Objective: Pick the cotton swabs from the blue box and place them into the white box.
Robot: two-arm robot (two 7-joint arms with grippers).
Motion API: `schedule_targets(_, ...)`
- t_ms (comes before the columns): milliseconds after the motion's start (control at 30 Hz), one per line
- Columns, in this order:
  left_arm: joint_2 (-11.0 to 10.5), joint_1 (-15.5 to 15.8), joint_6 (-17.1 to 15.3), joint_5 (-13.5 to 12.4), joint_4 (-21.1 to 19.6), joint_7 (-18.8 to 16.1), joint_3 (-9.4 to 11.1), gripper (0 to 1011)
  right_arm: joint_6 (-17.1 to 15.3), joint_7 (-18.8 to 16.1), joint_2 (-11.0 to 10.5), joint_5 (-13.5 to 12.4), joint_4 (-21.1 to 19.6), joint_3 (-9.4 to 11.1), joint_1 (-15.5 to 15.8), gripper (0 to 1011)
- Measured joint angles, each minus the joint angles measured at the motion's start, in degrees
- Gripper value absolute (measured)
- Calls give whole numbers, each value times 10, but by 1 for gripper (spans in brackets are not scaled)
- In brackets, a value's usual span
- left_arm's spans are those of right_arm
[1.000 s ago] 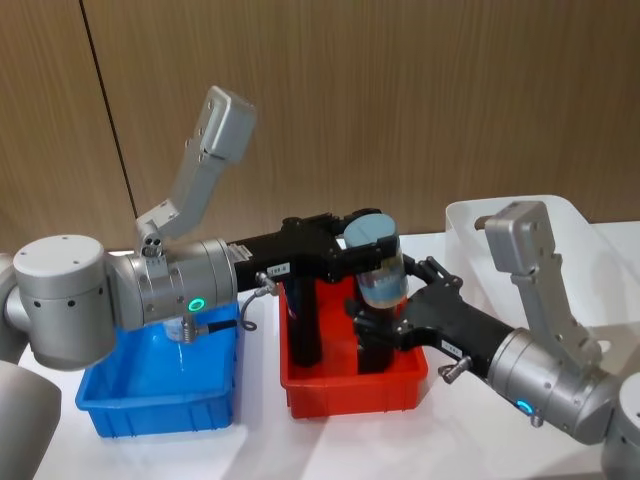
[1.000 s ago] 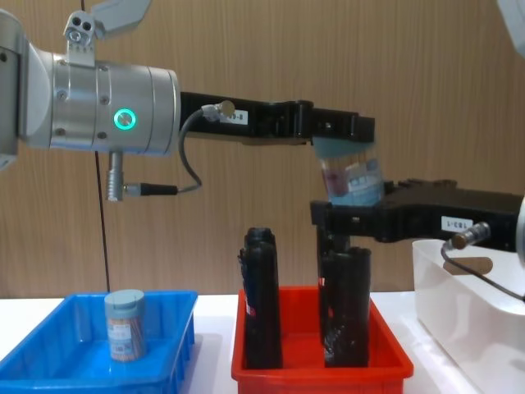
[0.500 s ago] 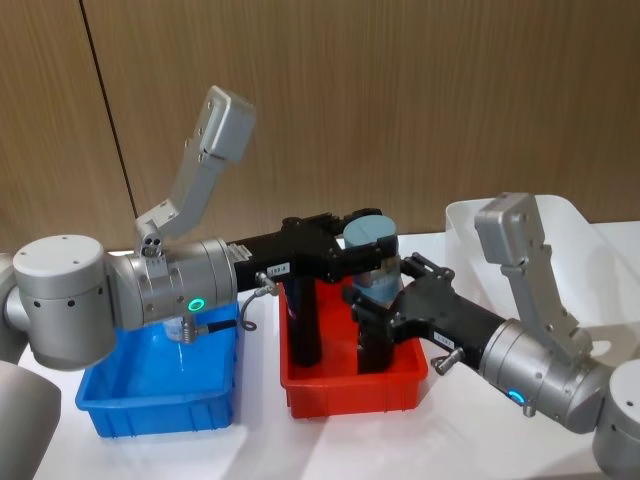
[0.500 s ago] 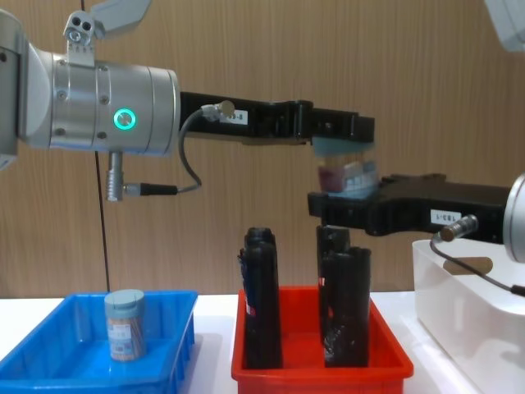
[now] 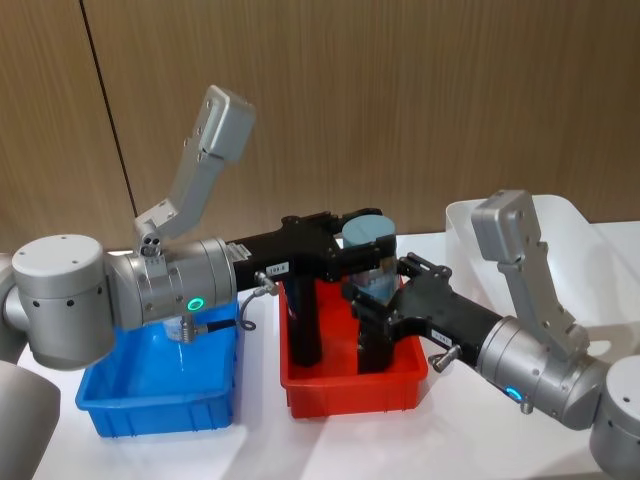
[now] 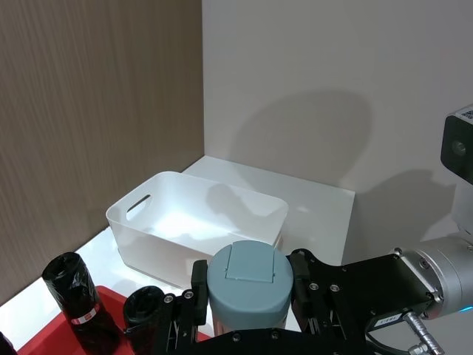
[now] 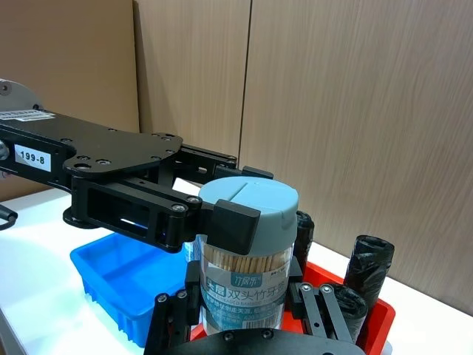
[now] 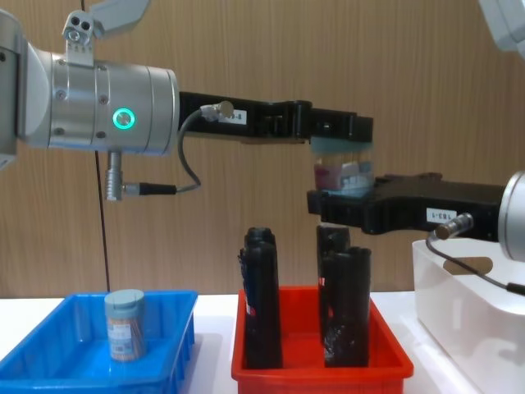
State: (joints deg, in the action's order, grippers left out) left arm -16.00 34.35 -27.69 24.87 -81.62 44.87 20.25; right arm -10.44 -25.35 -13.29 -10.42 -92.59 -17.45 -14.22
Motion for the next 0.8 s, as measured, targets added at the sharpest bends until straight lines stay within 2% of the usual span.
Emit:
schedule_targets(200,0,0,0,0,0,0,0,670,1,0,0,-1,0,-1,-1,648)
schedule_targets(333,0,0,0,0,0,0,1,765,3,-3,0,-2,-1,-4,-1,648)
schedule_targets(433,0,0,0,0,0,1,1,895,4,-3,0,-4,-2,-4,-1,648)
schedule_targets(467,0,0,0,0,0,1,1,895,4,-3,0,-4,-2,-4,-1,648)
schedule_targets(600,0,0,0,0,0,1,1,1000,5,-3,-1,-5,-4,-4,-1,648)
schedule_targets(800,0,0,0,0,0,1,1,1004,6,-1,-2,-6,-5,-5,-1,648)
